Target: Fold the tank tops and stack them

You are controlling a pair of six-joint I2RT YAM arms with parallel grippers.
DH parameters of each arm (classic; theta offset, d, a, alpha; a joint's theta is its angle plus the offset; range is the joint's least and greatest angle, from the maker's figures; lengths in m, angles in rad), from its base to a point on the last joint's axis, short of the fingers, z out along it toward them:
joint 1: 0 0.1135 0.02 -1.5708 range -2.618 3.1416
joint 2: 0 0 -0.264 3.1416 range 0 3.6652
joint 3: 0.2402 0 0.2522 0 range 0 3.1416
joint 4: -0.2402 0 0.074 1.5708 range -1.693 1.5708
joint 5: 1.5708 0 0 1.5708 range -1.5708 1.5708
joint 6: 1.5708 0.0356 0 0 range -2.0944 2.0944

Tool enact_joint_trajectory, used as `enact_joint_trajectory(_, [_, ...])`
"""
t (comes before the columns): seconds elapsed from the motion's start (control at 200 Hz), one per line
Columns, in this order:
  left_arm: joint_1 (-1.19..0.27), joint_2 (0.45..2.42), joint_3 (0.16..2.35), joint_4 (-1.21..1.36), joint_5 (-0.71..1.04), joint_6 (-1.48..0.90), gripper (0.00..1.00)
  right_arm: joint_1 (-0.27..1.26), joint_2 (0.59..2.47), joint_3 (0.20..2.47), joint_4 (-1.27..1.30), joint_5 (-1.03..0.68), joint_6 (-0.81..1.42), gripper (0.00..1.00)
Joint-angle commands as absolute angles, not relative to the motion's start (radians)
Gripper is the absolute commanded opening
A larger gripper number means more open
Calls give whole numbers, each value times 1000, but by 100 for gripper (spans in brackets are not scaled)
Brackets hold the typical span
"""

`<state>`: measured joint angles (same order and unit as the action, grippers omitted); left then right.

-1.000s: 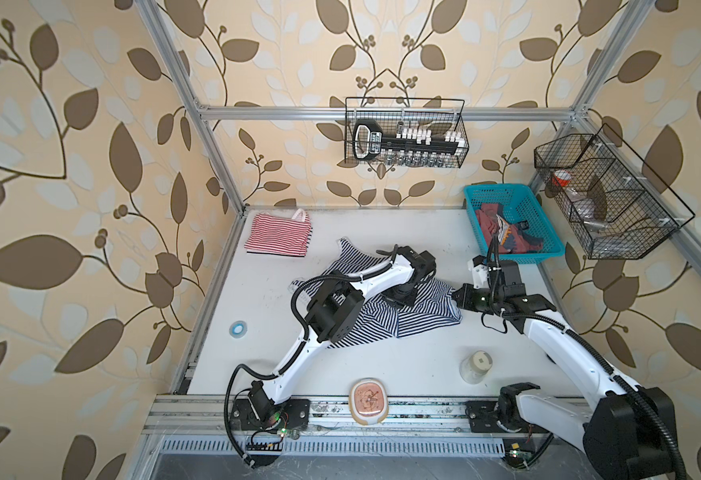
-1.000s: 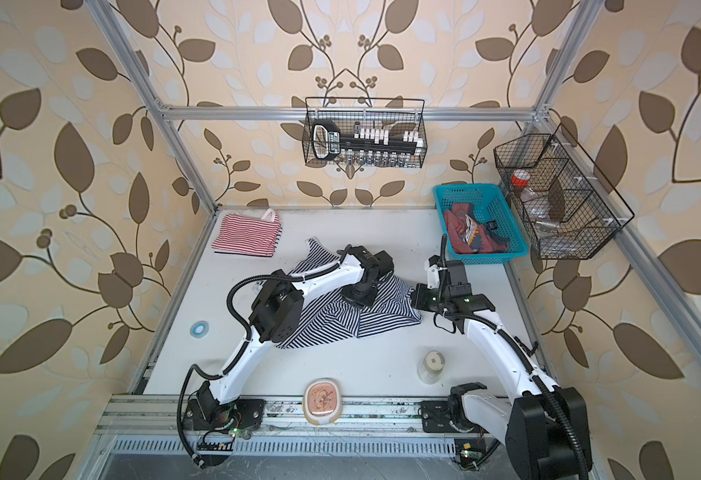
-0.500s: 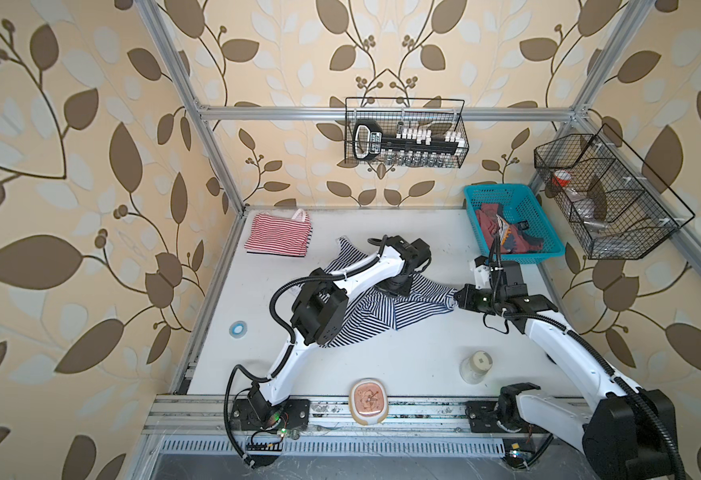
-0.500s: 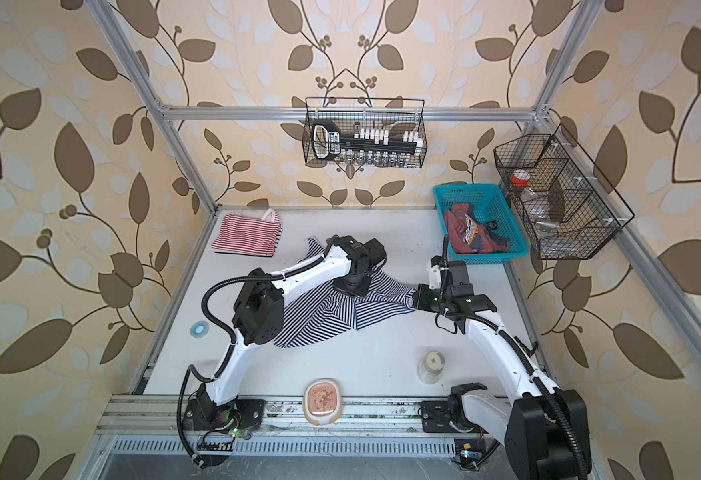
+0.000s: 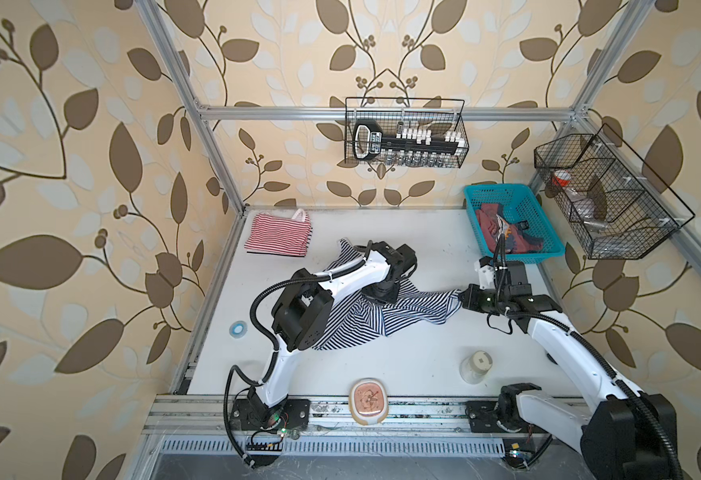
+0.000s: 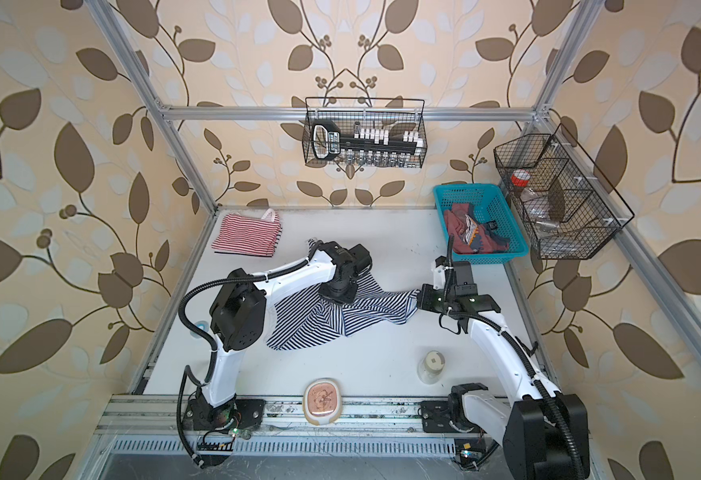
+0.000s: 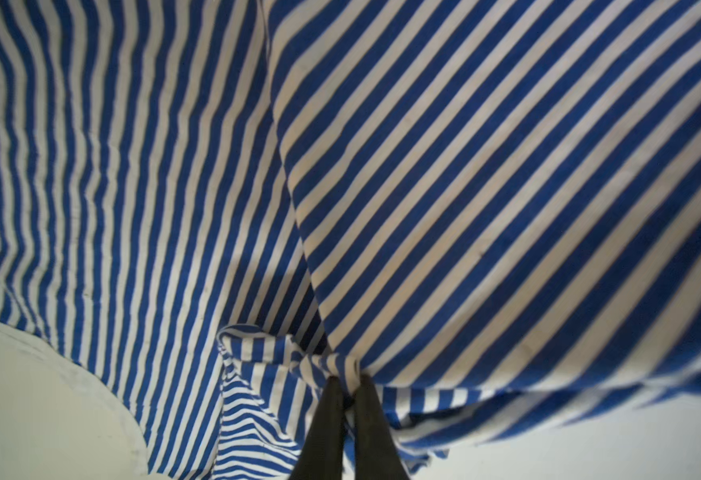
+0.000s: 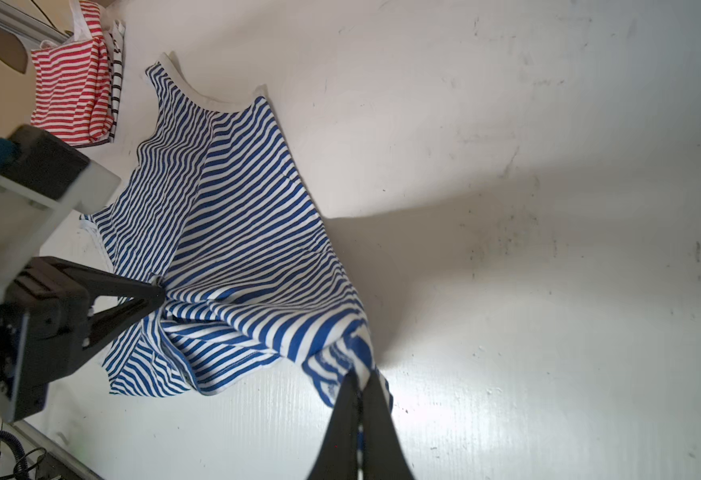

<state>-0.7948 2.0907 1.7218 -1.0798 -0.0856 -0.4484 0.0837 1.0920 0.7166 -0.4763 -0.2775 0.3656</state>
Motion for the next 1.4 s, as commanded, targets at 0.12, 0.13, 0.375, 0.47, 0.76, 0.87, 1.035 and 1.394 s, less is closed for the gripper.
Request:
enact_joint_trajectory(0.12, [-793,2004,1620,-1026,-28,-484,21,77,1078,741,-500,-257,342,0])
enact_joint_trajectory(0.13, [-793,2002,1618,-1026,-28,-485,21,77,1079,742,-500,-257,343,0])
enact_joint_trajectory(0.375, [-793,2004,1600,-1005,-19,-491,6,76,1080,739,-499,-258,347,0])
enact_joint_trajectory(0.47, [-793,2001,1602,-1006,-22,-493,0,77,1080,740,-501,-254,345,0])
enact_joint_trajectory(0.76, [-777,1876,1553,-1023,-130,-511,0,76,1074,744,-508,-252,344,0])
enact_joint_trajectory(0.87, [-759,1803,1506,-1023,-159,-527,0,75,1065,745,-514,-247,344,0])
enact_joint_trajectory(1.035, [-727,1703,1463,-1045,-204,-543,0,75,1035,768,-531,-244,341,0])
enact_joint_trajectory(1.394, [-585,1323,1575,-1057,-323,-467,0,75,951,1100,-650,-239,268,0])
